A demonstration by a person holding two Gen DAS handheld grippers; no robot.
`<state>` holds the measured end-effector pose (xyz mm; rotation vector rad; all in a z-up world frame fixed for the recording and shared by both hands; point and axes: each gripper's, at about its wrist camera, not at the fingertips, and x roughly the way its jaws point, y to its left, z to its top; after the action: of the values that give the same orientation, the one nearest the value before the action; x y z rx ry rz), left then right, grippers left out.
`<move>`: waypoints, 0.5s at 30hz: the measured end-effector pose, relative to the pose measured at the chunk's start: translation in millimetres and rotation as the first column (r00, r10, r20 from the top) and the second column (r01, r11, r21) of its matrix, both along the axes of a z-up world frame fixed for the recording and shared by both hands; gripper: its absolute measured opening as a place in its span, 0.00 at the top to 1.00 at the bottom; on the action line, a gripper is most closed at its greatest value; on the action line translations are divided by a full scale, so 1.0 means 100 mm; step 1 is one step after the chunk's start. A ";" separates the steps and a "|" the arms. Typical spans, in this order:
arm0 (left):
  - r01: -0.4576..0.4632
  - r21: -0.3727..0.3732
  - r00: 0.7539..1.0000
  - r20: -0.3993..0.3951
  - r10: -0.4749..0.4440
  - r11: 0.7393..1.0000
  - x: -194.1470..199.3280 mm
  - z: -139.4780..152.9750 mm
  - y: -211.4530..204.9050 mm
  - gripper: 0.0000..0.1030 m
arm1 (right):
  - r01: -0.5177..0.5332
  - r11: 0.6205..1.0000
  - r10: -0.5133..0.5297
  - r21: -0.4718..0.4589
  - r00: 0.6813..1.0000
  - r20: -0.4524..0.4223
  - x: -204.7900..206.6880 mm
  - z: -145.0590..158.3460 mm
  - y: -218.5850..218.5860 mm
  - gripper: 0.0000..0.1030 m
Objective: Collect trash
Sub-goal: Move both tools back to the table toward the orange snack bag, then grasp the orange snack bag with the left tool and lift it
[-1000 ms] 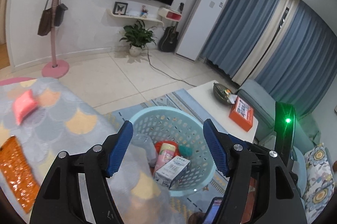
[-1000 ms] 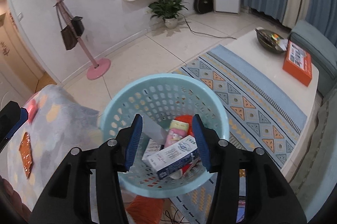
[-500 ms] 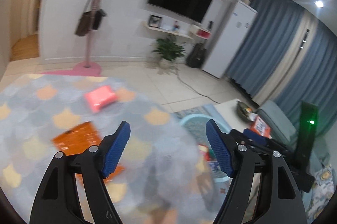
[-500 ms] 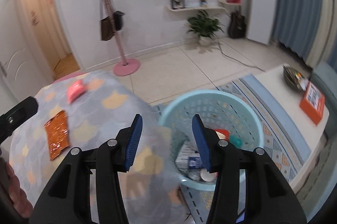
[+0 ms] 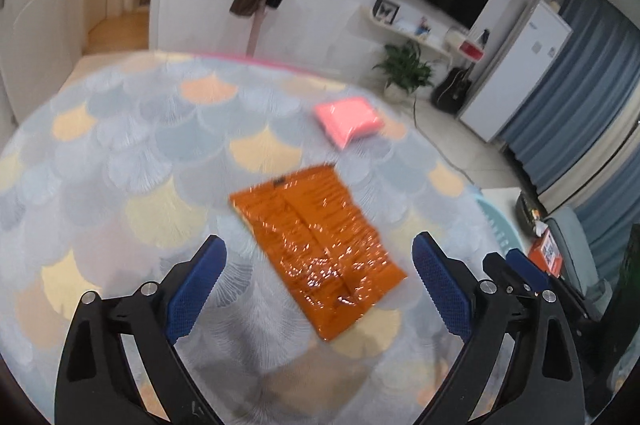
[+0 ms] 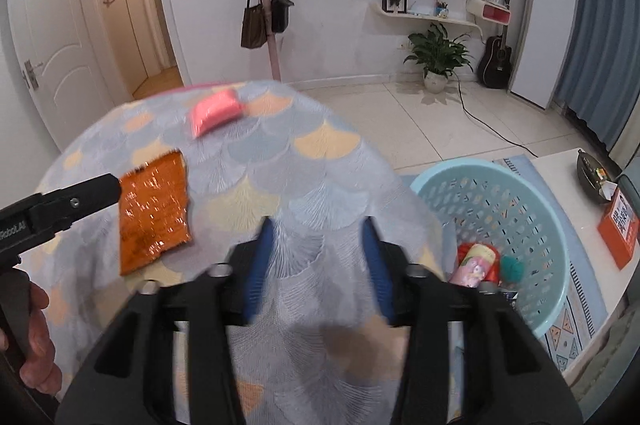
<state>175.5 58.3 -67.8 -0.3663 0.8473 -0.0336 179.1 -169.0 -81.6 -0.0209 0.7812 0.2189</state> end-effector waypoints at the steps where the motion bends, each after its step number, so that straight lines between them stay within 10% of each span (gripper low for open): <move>1: -0.001 -0.005 1.000 -0.015 0.001 1.000 0.03 -0.04 0.00 0.11 | 0.000 1.000 0.000 0.007 1.000 -0.011 0.01 -0.04 0.01 0.66; 15: 0.036 0.293 0.996 -0.085 -0.012 0.955 0.26 -0.20 -0.44 0.09 | 0.045 0.996 -0.039 0.083 0.997 -0.066 0.08 -0.11 -0.17 0.66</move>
<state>201.9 14.4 -87.9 -0.0771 0.9234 0.0857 186.8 -185.6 -92.4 0.0823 0.8355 0.2134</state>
